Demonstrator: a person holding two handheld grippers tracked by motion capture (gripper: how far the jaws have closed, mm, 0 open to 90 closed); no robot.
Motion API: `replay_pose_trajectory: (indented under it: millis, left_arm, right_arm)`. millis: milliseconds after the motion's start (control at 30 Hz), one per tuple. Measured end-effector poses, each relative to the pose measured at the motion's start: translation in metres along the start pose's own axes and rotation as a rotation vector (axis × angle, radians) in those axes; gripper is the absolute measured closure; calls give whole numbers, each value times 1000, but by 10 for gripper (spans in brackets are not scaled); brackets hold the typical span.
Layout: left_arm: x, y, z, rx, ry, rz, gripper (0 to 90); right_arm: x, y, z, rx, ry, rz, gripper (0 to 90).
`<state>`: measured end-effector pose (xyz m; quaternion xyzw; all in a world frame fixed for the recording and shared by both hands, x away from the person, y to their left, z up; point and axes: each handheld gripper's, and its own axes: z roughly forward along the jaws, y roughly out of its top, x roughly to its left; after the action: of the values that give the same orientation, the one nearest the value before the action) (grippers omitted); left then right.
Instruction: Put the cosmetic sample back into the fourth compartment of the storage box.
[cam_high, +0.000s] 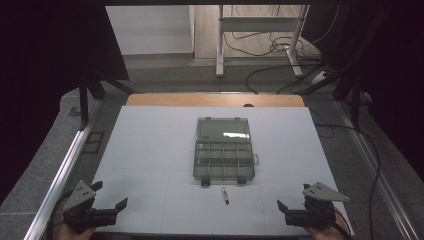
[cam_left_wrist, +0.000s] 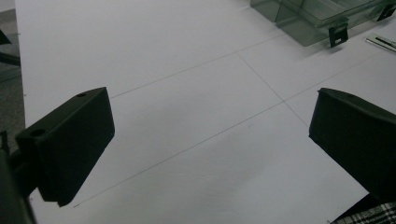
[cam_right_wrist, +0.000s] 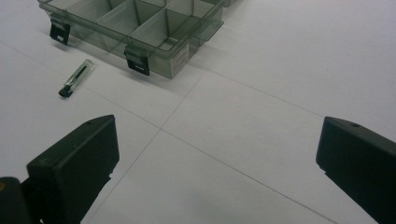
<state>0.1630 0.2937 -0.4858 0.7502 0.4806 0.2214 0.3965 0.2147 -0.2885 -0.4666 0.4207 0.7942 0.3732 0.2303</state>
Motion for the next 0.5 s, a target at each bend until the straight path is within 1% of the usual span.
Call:
replay_pose_trajectory:
  millis: [500]
  left_arm:
    - [1,0,-1,-1,-9,-6,3]
  right_arm:
    - [1,1,4,33,3,-8,0]
